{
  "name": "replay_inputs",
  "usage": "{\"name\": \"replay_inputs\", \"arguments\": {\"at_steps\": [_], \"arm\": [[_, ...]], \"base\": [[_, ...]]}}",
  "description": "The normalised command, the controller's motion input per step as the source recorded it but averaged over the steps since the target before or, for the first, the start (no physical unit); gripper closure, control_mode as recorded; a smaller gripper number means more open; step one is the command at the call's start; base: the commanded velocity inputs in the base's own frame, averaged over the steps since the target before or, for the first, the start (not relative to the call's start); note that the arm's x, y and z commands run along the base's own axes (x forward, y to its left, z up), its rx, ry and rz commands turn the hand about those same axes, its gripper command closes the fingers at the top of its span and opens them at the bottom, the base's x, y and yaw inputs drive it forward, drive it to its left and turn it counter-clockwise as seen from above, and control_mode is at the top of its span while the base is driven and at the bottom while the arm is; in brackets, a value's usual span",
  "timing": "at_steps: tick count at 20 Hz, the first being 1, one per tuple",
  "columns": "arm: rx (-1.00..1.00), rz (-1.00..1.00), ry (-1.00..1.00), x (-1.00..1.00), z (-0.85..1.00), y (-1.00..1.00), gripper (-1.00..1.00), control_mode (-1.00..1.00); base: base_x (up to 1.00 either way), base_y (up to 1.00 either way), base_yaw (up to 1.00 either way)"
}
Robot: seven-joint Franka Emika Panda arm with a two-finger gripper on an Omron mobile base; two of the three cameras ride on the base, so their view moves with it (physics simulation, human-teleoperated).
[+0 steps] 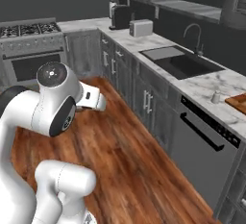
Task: Retrieve the reheated potato from the microwave, then place the potato, cheese, and condiment on the cutting board.
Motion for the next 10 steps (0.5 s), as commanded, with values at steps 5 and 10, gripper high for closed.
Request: {"name": "replay_inputs", "arguments": {"at_steps": [5,10], "arm": [[0.0,0.0,0.0,0.0,0.0,0.0,1.0,1.0],[0.0,0.0,0.0,0.0,0.0,0.0,1.0,1.0]], "base": [[0.41,-0.16,-0.48],[0.42,-0.16,-0.47]]}}
